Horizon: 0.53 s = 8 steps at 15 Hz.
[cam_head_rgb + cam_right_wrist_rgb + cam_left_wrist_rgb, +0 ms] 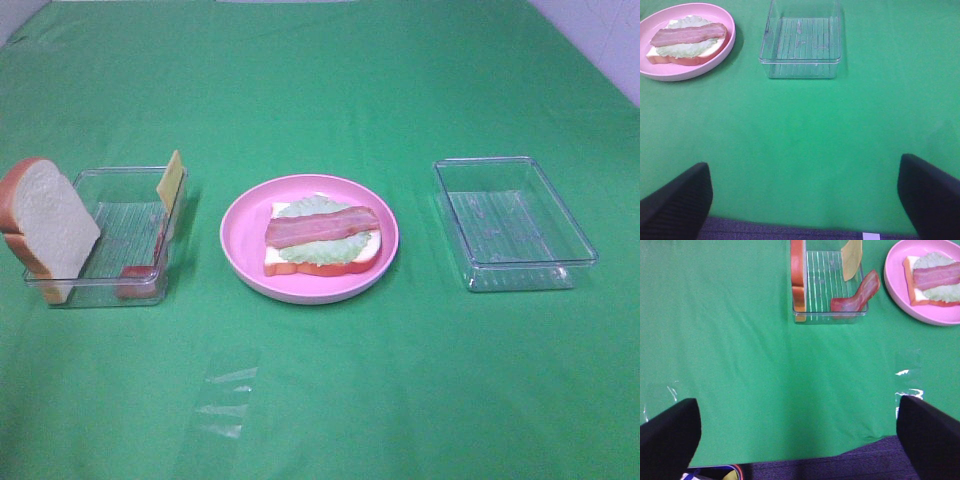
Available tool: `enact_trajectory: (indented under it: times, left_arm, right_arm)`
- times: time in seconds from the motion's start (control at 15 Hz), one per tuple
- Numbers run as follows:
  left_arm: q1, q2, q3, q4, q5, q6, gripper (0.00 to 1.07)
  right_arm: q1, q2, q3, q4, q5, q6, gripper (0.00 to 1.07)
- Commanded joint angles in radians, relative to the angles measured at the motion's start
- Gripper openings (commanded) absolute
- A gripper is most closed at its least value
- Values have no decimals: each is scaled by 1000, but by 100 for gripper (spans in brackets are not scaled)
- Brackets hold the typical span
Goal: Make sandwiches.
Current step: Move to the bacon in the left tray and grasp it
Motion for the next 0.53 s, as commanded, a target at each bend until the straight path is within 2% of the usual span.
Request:
enact_trajectory:
  times: [0.07,0.13,0.2,0.33,0.4,0.53]
  left_arm:
    - [-3,212,-107,-33,94,54,102]
    - [-60,422,-219,-24,92,31,102]
    - [-129,514,-282,4,89,-10,102]
    - [-276,695,-395,117,94,-120,102]
    - [-301,729,-417,134,94,-144,102]
    - [-375,871,-502,167,94,-230,102]
  right_arm:
    - [0,-32,3,6,-6,0,97]
    - [0,-32,3,6,-6,0,97]
    - [0,-32,3,6,-6,0,97]
    - [0,-32,3,6,-6,0,97]
    - [0,-32,3,6,-6,0,97]
    - [0,-32,3,6,-6,0,97]
